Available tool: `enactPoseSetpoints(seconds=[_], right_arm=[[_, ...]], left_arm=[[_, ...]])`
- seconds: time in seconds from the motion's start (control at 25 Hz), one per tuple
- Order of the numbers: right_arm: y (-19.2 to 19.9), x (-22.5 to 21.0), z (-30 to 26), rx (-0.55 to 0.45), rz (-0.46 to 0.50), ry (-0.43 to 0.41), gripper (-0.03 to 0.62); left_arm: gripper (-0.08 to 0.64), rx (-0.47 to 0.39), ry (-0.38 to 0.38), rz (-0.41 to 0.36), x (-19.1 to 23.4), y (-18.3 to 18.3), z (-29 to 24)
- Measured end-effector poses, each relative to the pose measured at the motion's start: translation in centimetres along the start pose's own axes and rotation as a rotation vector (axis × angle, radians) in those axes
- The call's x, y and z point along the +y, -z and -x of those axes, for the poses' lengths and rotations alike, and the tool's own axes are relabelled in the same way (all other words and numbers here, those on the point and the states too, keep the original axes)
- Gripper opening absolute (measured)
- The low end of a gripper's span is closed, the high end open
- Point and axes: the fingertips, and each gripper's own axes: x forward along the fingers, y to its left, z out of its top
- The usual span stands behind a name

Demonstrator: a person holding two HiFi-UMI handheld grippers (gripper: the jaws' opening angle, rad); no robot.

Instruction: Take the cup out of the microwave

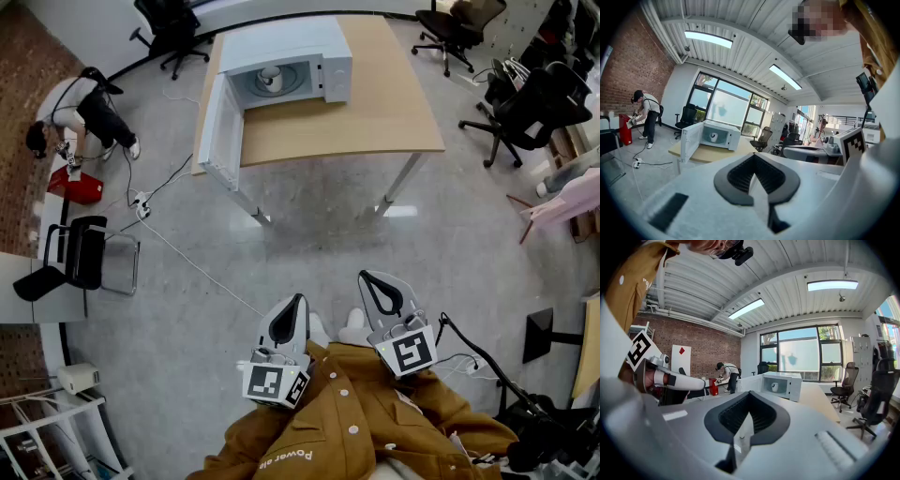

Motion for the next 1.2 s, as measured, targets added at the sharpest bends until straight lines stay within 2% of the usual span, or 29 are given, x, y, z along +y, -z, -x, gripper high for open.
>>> enactPoseSetpoints(seconds=[0.4,0.52,0.6,0.68,0.8,0.96,1.08,1.2], right_arm=[[0.0,1.1,-1.2,0.006,0.033,0.0,0.005],[-0.7,1.2,-1.4,-0.015,-0.029,0.008,0.006],[-0.4,1.1,-1.5,0.02,-0.084,0.005,0.006],[-0.4,1.1,-2.2,0.027,-0.115,0.01,0.048],[-1.4,2.0,-4.3,-0.001,-0.08,0.014,0.044],[-1.5,2.5,-6.8,-0.024,-0.031,0.05,0.006],[-1.3,2.1,-8.3,-0.017,-0.043,0.08,0.006],[0.5,0.4,-10.2,0.024,-0.073,0.096,0.006]], left_arm=[[-0.002,0.003,0.02,0.016,1.3,0.0,-0.1],[-0.002,-0.004,0.026,0.017,1.7,-0.3,0.0],[-0.002,-0.007,0.026,0.019,2.1,-0.6,0.2],[-0.002,-0.009,0.019,0.014,3.0,-1.0,0.6],[-0.002,-0.017,0.003,0.017,5.3,-1.5,1.5],[-0.002,-0.006,-0.001,0.031,8.5,-1.1,1.0],[-0.002,0.01,0.019,0.024,9.8,-1.4,-0.3],[-0.002,0.012,0.041,0.017,10.4,-2.3,-2.6]])
